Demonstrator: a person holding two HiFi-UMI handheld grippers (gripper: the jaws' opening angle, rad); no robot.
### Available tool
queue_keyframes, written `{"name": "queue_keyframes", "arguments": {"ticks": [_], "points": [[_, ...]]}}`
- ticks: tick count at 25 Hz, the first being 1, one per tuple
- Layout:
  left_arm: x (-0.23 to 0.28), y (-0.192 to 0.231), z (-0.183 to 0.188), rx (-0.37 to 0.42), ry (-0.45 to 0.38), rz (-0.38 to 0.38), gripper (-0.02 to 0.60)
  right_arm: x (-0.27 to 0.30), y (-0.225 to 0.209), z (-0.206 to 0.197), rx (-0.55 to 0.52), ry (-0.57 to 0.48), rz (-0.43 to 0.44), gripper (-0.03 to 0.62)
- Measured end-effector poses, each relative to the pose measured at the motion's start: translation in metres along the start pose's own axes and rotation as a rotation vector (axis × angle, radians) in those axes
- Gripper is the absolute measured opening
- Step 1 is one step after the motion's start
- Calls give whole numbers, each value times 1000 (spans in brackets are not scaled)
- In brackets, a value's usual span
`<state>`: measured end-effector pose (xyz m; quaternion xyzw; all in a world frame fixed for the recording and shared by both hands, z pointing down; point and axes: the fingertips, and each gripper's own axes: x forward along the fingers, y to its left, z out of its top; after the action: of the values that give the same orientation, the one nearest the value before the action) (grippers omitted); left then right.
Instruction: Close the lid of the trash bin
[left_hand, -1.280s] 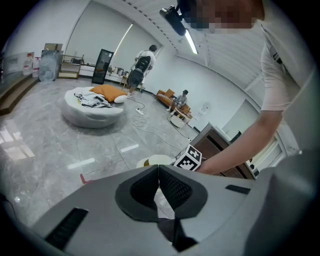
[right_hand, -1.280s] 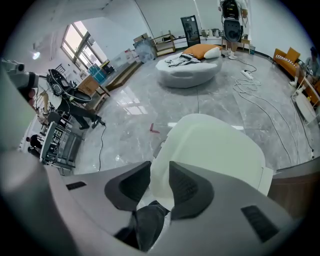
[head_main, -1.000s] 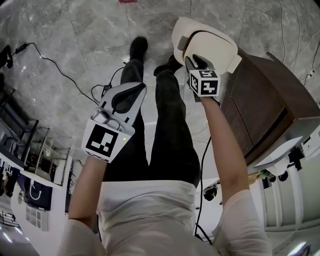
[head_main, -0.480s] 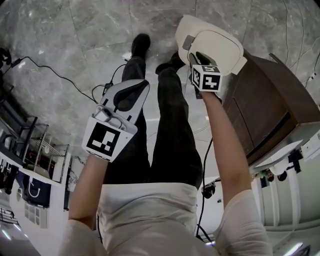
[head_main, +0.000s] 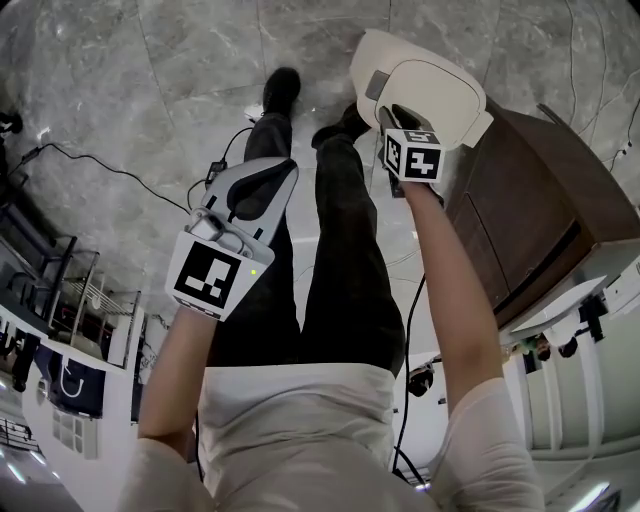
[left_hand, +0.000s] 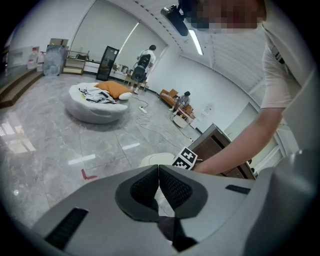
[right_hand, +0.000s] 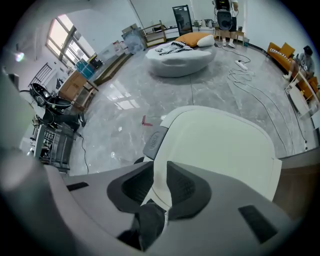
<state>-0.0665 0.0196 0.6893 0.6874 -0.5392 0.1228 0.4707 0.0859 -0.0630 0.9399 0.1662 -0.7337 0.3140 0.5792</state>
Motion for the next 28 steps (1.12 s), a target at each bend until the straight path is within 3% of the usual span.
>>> {"name": "queue_keyframes", "arguments": {"ticks": [9, 19, 28], "points": [[-14, 2, 9, 95, 17, -21, 18, -38, 15, 21, -53, -59, -17, 86], [-55, -12, 68, 153, -34, -39, 18, -115, 52, 47, -84, -124, -18, 53], [-99, -39, 91, 220, -2, -80, 18, -183, 65, 69, -38, -222, -79, 40]]}}
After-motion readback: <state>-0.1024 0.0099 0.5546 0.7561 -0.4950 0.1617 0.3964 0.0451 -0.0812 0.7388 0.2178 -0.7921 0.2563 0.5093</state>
